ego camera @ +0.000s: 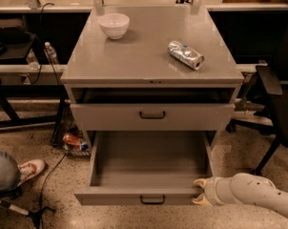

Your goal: Open middle drawer

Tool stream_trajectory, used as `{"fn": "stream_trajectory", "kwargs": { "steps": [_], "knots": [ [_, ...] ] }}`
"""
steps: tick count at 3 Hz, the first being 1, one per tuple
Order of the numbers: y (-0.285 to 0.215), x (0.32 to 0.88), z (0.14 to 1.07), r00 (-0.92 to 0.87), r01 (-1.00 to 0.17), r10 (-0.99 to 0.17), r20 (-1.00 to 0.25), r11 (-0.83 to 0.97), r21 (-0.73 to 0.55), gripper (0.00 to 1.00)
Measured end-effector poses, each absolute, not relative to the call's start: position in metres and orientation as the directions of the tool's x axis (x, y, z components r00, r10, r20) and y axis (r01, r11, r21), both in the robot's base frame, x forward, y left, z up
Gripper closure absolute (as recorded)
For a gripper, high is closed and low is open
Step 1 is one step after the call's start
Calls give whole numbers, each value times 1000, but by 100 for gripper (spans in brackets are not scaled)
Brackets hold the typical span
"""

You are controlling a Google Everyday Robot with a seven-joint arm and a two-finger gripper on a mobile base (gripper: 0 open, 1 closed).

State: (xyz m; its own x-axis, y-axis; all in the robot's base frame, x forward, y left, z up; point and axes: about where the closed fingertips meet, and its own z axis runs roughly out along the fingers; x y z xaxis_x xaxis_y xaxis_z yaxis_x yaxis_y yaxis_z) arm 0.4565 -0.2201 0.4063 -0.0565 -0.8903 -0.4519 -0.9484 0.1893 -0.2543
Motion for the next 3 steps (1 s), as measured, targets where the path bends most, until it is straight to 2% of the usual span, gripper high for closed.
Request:
{"fn": "stream_trajectory", "kwargs": {
  "steps": [1,2,3],
  "knots": [
    [-225,467,418,-47,-940,-881,-472,198,-276,5],
    [-232,472,430,-43,-930,-875,-482,211,-300,0],
    [-266,477,455,-82,-895,-869,-488,280,-348,0]
  ]
}}
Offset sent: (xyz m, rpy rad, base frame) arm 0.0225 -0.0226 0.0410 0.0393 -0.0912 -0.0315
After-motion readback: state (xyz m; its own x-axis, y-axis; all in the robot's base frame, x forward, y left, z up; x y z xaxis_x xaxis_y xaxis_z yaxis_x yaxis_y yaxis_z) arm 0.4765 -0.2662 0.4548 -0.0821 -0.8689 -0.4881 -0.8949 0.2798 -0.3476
